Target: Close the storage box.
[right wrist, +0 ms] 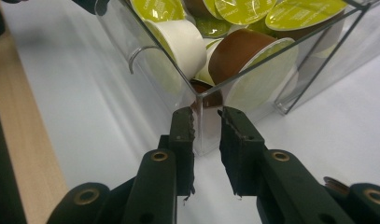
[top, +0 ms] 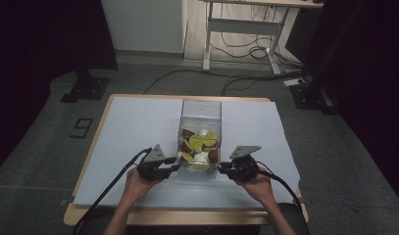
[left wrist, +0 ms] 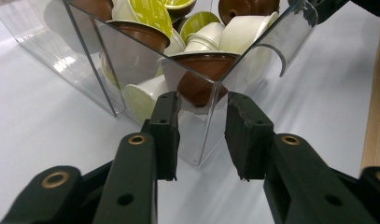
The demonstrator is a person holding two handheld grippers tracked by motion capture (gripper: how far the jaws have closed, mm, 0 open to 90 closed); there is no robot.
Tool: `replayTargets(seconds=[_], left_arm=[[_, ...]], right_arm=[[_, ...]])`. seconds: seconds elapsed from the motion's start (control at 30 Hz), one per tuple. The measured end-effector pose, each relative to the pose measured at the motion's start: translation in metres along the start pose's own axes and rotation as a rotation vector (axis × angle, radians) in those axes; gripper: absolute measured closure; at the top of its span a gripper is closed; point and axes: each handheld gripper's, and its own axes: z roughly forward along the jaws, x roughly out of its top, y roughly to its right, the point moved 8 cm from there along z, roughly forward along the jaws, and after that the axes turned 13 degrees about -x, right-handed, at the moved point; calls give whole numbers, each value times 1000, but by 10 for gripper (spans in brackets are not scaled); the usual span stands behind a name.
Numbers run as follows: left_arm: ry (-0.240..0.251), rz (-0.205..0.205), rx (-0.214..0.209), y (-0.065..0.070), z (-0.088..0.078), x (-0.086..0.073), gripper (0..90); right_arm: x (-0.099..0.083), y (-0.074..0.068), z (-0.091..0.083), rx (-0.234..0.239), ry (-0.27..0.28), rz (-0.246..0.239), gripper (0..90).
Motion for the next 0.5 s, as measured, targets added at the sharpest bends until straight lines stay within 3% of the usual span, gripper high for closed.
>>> replayTargets(seconds=[0.23,0.4,0.5], left_arm=[[6,-15,-12,-5,3,1,688],[-2,-9,6,-7,3,2,688],[-6,-8,6,-8,3,3,688]], right_arm=[[2,5,3,-39,-2,10,748],[1,7,-1,-65,-8,1,757],[1,5,-5,-58,-3,-4,761]])
